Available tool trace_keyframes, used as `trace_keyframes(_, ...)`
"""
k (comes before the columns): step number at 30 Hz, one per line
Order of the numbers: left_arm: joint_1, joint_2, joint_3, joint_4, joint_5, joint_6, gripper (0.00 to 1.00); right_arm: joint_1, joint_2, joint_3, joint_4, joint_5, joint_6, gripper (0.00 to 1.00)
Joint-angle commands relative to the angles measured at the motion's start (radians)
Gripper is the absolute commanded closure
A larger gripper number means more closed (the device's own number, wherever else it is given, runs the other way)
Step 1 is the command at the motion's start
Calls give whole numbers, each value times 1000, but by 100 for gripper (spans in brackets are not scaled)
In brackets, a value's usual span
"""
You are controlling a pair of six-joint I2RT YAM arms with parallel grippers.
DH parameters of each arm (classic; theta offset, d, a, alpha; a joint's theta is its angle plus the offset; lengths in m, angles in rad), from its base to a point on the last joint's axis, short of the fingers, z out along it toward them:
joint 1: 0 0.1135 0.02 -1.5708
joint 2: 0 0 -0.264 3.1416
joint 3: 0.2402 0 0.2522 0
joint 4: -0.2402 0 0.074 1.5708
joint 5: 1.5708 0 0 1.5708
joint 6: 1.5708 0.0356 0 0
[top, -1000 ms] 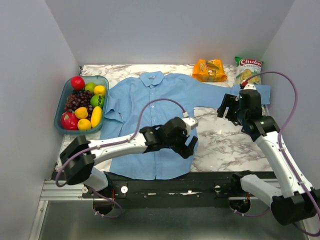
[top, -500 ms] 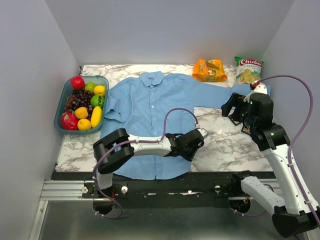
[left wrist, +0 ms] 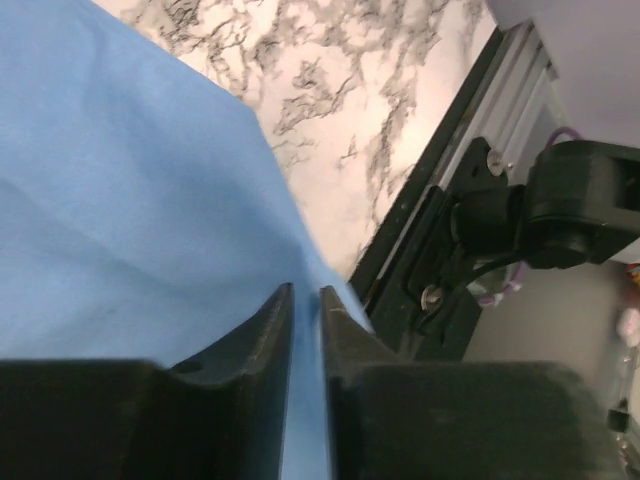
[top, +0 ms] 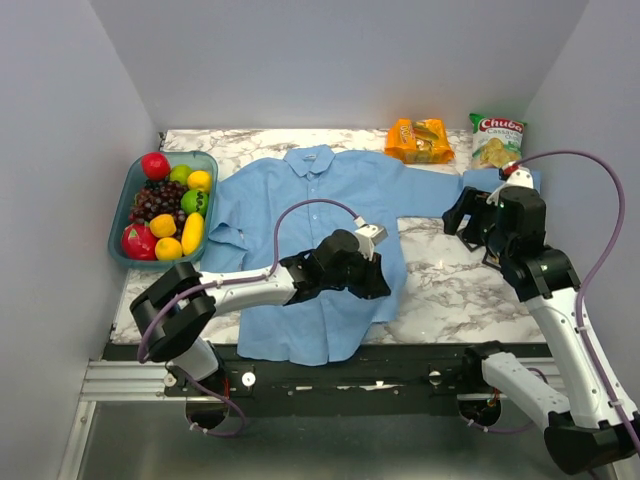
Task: Pin the brooch onto the clothing
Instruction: Flatten out the clothes at the center of the board, then move the brooch box to the center of the board.
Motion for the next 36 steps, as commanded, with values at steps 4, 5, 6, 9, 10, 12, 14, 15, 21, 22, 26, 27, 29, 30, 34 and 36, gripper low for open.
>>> trace_keyframes(4,9,-10,24,-188,-51,86,12,-3,25,-25,1,-19,-14,16)
trace_keyframes(5,9,-36,29,-190,-64,100,12,-2,35,-29,3,-22,-17,16)
trace_keyframes(6,9,-49,32,-224,-102,118,12,-2,39,-46,1,-25,-20,16)
trace_keyframes(9,11,-102,61,-303,-143,160,12,-2,59,-77,20,-21,-25,16)
trace_keyframes(10,14,-118,87,-354,-154,201,11,-2,67,-97,33,-8,-25,16)
trace_keyframes(12,52,-159,118,-406,-154,238,9,-2,123,-95,32,28,-35,16)
trace_keyframes(14,103,-211,153,-469,-131,276,8,-2,176,-81,44,45,-37,15)
trace_keyframes(15,162,-231,161,-488,-125,288,7,-3,200,-80,56,65,-42,15)
trace_keyframes(21,391,-369,216,-604,-154,416,1,-153,412,-29,158,59,-46,17)
trace_keyframes(22,466,-386,201,-598,-151,422,1,-179,439,-20,168,68,-46,18)
trace_keyframes(26,600,-431,144,-565,-118,448,1,-209,632,49,192,113,-54,18)
trace_keyframes(27,620,-429,133,-558,-98,454,1,-218,671,70,188,118,-52,18)
trace_keyframes(29,655,-423,118,-566,-82,460,1,-253,722,122,182,130,-51,18)
trace_keyframes(30,655,-421,118,-569,-93,462,1,-259,760,135,184,148,-51,19)
trace_keyframes(34,655,-426,109,-569,-98,467,1,-276,847,185,182,203,-54,20)
trace_keyframes(36,655,-434,106,-568,-99,467,1,-290,878,208,169,191,-43,21)
